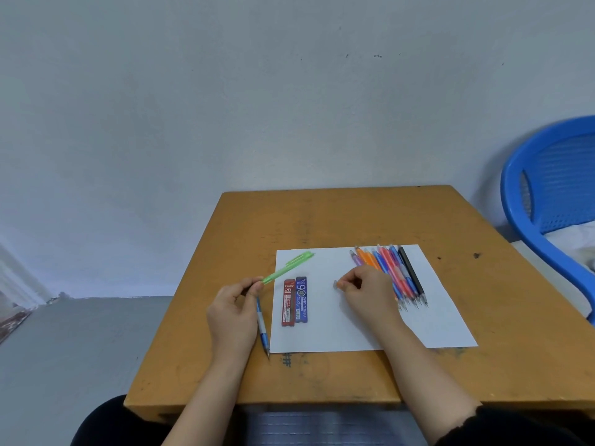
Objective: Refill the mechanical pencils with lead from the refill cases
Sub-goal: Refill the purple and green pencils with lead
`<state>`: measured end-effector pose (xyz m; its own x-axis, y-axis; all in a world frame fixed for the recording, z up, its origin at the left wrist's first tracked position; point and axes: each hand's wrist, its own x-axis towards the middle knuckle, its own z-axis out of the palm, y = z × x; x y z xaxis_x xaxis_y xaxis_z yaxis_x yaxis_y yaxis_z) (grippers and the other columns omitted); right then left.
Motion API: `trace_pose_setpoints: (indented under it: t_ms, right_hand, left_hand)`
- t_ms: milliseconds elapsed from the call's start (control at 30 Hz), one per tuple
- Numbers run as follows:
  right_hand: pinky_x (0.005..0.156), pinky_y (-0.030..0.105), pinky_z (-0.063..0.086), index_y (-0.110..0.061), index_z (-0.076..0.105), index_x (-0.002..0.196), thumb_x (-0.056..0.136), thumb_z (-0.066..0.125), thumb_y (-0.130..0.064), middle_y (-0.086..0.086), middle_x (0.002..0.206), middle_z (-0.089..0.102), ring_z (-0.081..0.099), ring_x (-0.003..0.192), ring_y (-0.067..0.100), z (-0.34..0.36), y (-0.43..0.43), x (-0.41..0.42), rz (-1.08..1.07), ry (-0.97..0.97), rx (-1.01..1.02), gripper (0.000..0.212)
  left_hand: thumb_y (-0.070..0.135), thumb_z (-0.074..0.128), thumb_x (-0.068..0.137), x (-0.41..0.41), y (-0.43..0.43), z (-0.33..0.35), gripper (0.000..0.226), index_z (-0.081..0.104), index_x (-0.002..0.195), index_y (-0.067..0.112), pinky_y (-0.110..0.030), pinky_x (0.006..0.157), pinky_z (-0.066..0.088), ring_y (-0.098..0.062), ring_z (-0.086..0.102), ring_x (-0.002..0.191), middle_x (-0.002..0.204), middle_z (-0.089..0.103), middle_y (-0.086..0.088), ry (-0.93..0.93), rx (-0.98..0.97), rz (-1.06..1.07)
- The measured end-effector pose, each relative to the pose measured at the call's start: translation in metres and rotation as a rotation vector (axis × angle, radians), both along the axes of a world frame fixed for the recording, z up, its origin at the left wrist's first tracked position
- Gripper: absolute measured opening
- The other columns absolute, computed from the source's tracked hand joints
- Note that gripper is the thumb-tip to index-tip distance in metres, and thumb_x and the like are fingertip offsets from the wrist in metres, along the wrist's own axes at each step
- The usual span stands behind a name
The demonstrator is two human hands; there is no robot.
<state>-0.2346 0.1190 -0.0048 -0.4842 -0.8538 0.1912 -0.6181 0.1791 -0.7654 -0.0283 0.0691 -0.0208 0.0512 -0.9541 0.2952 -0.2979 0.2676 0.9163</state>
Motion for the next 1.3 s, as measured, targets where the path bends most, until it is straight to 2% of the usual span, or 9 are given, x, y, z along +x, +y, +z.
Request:
trace_pose_setpoints:
  t_ms: [300,467,633,800,933,1000,1067,1133,1300]
  right_hand:
    - [0.061,0.013,0.040,-0.008,0.070,0.078,0.086,0.067,-0.012,0.000,0.080,0.065,0.054,0.071,0.005,-0.004,-0.002,0.002,-0.004,0.017,0.059,0.009]
    - [0.059,0.011,0.039,-0.006,0.072,0.080,0.087,0.067,-0.011,0.002,0.082,0.066,0.055,0.071,0.005,-0.004,-0.002,0.002,-0.009,0.017,0.049,0.010]
    - [0.059,0.012,0.039,-0.006,0.072,0.079,0.086,0.067,-0.010,0.003,0.084,0.067,0.056,0.072,0.006,-0.005,-0.002,0.001,-0.017,0.001,0.047,0.010]
    - [0.059,0.008,0.036,-0.007,0.073,0.080,0.086,0.065,-0.007,0.001,0.081,0.067,0.054,0.069,0.001,-0.004,-0.001,0.001,-0.024,-0.017,0.015,0.010]
    - [0.066,0.005,0.037,-0.009,0.073,0.091,0.088,0.063,-0.008,0.000,0.088,0.069,0.056,0.078,0.004,-0.003,0.001,0.003,-0.017,0.013,-0.089,0.011]
    - [0.070,0.008,0.042,-0.011,0.073,0.099,0.089,0.062,-0.007,-0.001,0.091,0.069,0.058,0.082,0.006,-0.002,0.002,0.006,-0.002,0.030,-0.140,0.016]
    - [0.069,0.011,0.046,-0.014,0.071,0.105,0.089,0.060,-0.006,-0.007,0.086,0.065,0.057,0.077,0.003,0.002,0.001,0.011,0.016,0.043,-0.185,0.021]
    - [0.065,0.008,0.045,-0.016,0.069,0.110,0.090,0.060,-0.008,-0.011,0.082,0.062,0.057,0.075,0.001,0.008,0.001,0.017,0.047,0.039,-0.234,0.023]
    - [0.062,0.007,0.047,-0.020,0.062,0.118,0.089,0.063,-0.016,-0.011,0.086,0.063,0.059,0.079,-0.005,0.023,0.000,0.034,0.133,-0.125,-0.254,0.029]
  left_hand:
    - [0.014,0.066,0.089,0.000,0.000,0.000,0.014,0.071,0.094,0.025,0.001,0.068,0.039,0.018,0.054,0.085,0.089,0.064,0.014,0.017,-0.007,-0.009]
    - [0.015,0.066,0.088,0.000,0.000,-0.002,0.014,0.071,0.094,0.027,-0.002,0.068,0.041,0.014,0.056,0.086,0.089,0.065,0.013,0.016,-0.018,-0.022]
    - [0.014,0.067,0.088,0.001,0.000,-0.001,0.021,0.068,0.089,0.035,-0.018,0.072,0.048,0.008,0.059,0.086,0.089,0.067,0.013,0.027,-0.051,-0.046]
    - [0.015,0.067,0.088,0.000,0.001,0.000,0.023,0.066,0.088,0.038,-0.021,0.071,0.049,0.007,0.059,0.086,0.088,0.066,0.013,0.017,-0.067,-0.049]
    - [0.015,0.066,0.088,0.001,0.003,0.000,0.024,0.066,0.089,0.039,-0.023,0.071,0.049,0.007,0.059,0.087,0.089,0.066,0.013,0.027,-0.065,-0.057]
    - [0.015,0.066,0.088,0.001,0.003,0.000,0.023,0.065,0.089,0.039,-0.022,0.070,0.049,0.006,0.059,0.087,0.089,0.066,0.012,0.029,-0.070,-0.062]
    - [0.015,0.066,0.088,0.001,0.004,0.000,0.024,0.065,0.089,0.039,-0.022,0.070,0.049,0.005,0.059,0.087,0.089,0.067,0.011,0.034,-0.075,-0.062]
    - [0.015,0.066,0.088,0.001,0.004,0.001,0.024,0.066,0.089,0.038,-0.022,0.070,0.049,0.006,0.059,0.087,0.089,0.067,0.011,0.046,-0.076,-0.056]
    - [0.015,0.066,0.088,0.002,0.005,0.001,0.023,0.065,0.089,0.037,-0.017,0.068,0.048,0.008,0.058,0.087,0.089,0.067,0.012,0.060,-0.085,-0.050]
